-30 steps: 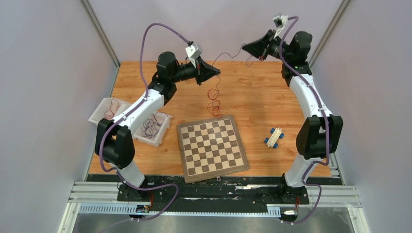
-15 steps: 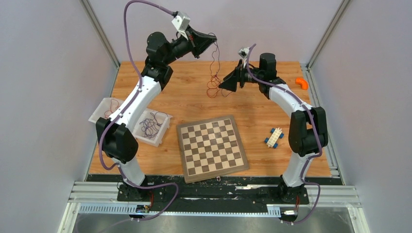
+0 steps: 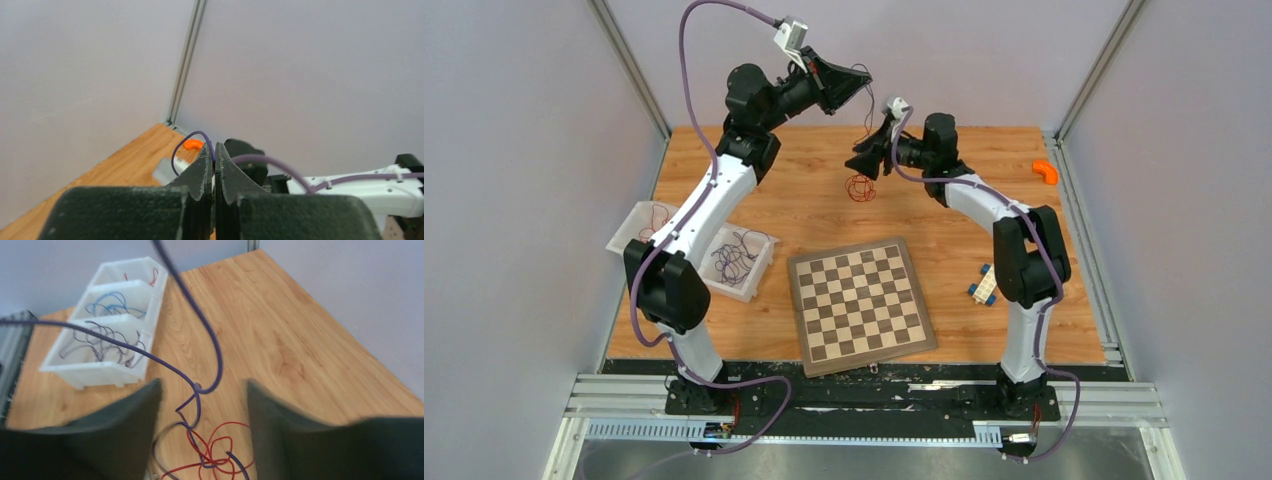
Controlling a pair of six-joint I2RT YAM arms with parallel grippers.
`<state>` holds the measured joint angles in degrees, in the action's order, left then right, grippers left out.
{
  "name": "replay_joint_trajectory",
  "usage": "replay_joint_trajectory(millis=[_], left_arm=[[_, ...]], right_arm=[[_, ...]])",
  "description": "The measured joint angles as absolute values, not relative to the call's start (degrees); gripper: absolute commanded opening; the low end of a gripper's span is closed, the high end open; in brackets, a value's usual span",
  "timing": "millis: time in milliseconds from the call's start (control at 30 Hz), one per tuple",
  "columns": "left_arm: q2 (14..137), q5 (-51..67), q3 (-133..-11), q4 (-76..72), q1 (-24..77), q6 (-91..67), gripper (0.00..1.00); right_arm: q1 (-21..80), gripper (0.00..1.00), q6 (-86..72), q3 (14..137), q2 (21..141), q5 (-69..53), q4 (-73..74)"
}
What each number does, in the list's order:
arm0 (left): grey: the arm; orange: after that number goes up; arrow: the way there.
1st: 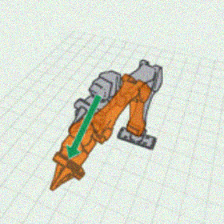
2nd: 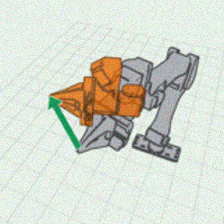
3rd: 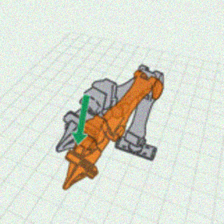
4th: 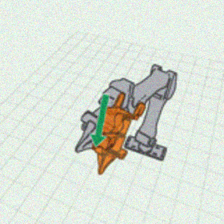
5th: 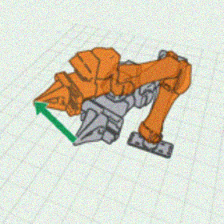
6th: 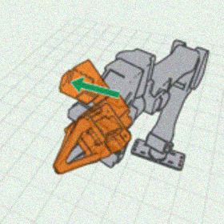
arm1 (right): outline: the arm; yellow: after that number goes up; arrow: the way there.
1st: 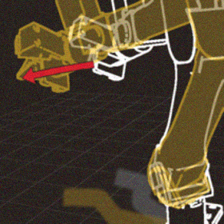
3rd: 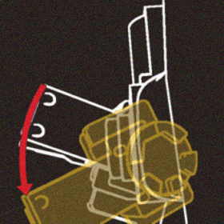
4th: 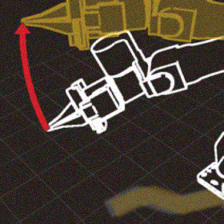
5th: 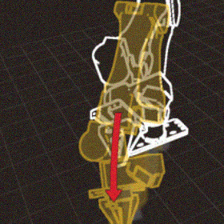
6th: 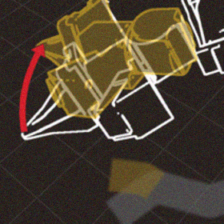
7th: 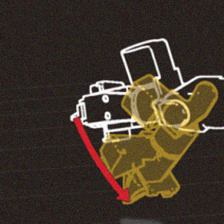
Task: Untangle the cables
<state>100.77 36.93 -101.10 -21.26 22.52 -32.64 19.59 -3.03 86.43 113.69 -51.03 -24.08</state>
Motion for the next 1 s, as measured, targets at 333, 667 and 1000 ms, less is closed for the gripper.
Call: replay_joint_trajectory(millis=[333,667,1000], left_arm=[[101.6,35.9,-105.6,-19.5,19.2,-38.7,0.00],[98.8,36.0,-107.7,-13.1,12.0,-35.6,0.00],[85.4,39.5,-97.1,-8.3,6.0,-27.7,0.00]], right_arm=[[20.9,0.04,2.9,79.4,117.0,-46.9,-25.0],[16.3,0.24,9.2,77.6,117.0,-45.5,-14.8],[14.5,0.38,14.3,76.4,116.8,-45.0,-5.7]])
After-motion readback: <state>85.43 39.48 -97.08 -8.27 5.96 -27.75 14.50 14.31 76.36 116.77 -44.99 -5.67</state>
